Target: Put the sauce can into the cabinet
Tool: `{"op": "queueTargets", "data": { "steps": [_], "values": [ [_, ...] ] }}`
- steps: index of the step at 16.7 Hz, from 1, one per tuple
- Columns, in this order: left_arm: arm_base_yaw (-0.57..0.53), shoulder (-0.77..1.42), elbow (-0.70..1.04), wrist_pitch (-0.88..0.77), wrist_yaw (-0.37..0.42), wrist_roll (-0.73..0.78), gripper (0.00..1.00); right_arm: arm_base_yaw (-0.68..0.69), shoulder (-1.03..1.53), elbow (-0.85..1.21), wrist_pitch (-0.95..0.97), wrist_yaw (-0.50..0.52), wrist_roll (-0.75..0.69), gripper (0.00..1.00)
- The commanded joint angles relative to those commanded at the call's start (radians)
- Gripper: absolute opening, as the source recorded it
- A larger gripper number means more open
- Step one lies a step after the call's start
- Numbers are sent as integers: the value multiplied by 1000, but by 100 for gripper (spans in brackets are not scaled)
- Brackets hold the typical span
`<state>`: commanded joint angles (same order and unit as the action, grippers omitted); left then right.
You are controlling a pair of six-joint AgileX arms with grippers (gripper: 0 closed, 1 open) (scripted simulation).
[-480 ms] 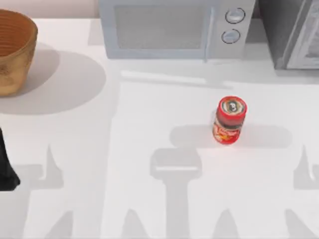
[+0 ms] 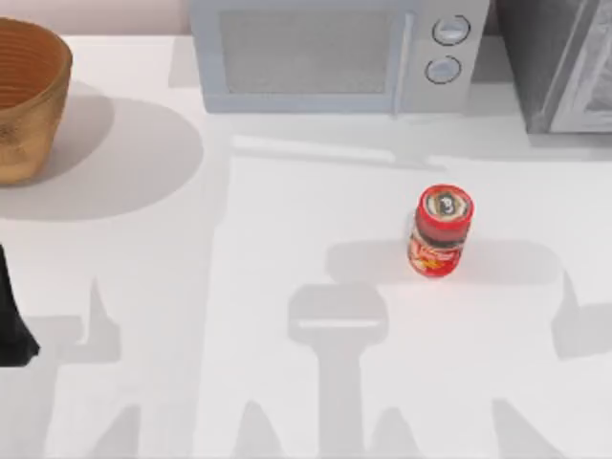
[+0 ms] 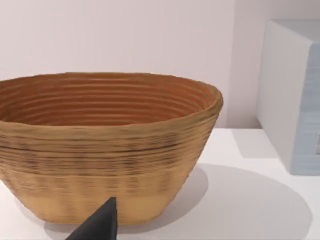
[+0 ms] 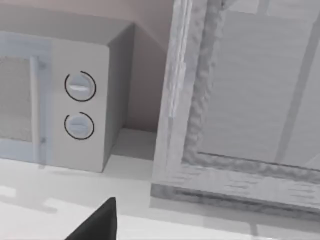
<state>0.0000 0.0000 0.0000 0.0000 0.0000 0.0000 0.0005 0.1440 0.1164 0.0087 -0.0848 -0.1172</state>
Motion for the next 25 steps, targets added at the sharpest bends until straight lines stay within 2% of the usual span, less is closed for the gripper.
{"op": "queueTargets", "data": {
  "steps": [4,8,18,22,25],
  "values": [
    [0,0,0,0,0,0,100,5,260,139,-25,-147,-172,100],
    [0,0,0,0,0,0,100,9,614,309,-69,-357,-387,100],
    [0,0,0,0,0,0,100,-5,1612,803,-180,-1029,-952,100],
    [0,0,0,0,0,0,100,-18,1956,972,-216,-1285,-1133,100],
    [0,0,0,0,0,0,100,-27,2159,1070,-238,-1441,-1237,100]
  ]
}}
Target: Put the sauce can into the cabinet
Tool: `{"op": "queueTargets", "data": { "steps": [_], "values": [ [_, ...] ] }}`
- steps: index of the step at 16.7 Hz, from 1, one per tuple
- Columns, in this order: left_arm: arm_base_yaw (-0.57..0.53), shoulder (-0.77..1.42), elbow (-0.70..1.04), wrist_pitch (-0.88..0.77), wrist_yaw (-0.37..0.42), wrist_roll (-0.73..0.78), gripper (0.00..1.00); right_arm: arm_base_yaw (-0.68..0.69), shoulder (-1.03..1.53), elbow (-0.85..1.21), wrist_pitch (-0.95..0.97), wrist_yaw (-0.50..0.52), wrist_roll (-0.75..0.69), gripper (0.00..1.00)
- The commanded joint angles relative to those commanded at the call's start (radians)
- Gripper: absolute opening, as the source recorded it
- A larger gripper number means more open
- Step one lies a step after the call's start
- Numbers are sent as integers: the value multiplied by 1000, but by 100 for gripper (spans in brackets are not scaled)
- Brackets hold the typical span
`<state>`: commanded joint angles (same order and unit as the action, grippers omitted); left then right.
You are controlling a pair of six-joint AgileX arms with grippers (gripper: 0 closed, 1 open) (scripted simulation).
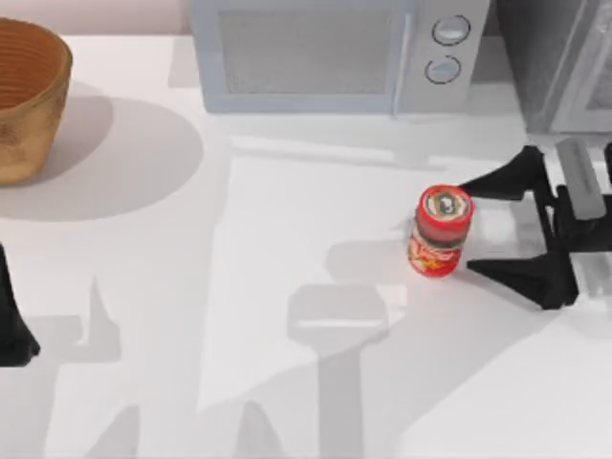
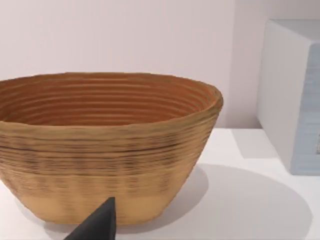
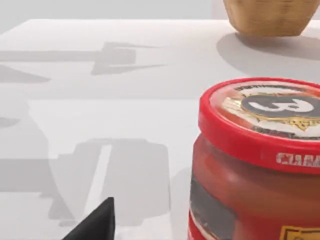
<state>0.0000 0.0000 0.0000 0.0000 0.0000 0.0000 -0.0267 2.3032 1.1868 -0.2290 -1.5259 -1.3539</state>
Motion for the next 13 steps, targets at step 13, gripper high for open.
{"op": "queueTargets", "data": {
  "steps": [13],
  "values": [
    [0,0,0,0,0,0,100,-1,167,50,29,-91,-83,100]
  ]
}}
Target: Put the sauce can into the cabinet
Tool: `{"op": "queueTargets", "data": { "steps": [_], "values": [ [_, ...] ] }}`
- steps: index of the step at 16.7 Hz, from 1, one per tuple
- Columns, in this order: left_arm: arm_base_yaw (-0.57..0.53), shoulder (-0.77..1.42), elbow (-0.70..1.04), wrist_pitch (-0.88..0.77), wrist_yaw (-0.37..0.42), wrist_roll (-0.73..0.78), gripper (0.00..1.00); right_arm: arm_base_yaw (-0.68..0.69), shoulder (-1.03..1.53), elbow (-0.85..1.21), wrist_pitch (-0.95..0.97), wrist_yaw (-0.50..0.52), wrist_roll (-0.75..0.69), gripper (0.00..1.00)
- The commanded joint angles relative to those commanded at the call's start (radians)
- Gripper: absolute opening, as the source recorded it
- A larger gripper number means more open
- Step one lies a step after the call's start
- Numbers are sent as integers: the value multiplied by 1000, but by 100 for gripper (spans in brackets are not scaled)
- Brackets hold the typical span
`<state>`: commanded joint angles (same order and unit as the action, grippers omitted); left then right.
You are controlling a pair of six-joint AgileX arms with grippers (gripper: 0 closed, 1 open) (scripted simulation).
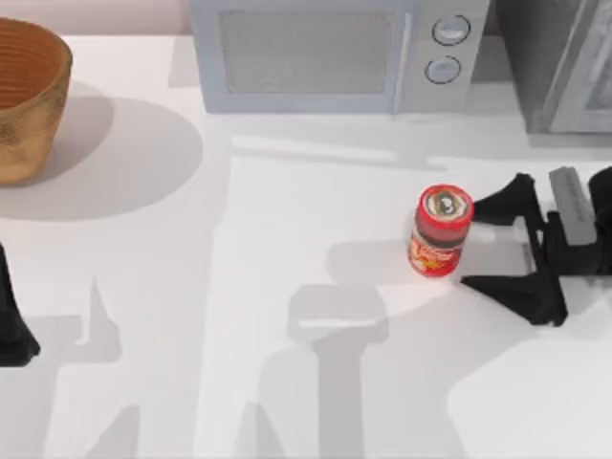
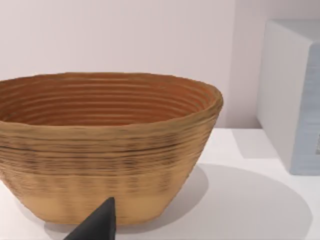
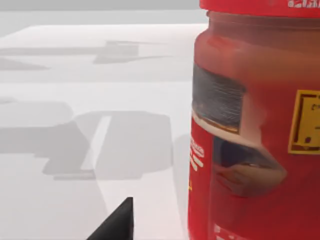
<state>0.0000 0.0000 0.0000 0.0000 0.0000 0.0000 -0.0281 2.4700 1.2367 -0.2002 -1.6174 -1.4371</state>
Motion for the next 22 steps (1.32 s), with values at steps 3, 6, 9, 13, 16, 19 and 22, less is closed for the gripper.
{"op": "queueTargets", "data": {
  "steps": [3,6,9,13,16,19,22],
  "values": [
    [0,0,0,0,0,0,100,2,22,25,-89,-40,-68,100],
    [0,0,0,0,0,0,100,11,47,71,-222,-54,-181,100],
    [0,0,0,0,0,0,100,27,78,130,-388,-56,-321,100],
    [0,0,0,0,0,0,100,53,123,217,-637,-61,-529,100],
    [0,0,0,0,0,0,100,75,156,282,-823,-72,-684,100],
    [0,0,0,0,0,0,100,99,186,342,-992,-86,-824,100],
    [0,0,0,0,0,0,100,121,209,389,-1127,-101,-935,100]
  ]
}}
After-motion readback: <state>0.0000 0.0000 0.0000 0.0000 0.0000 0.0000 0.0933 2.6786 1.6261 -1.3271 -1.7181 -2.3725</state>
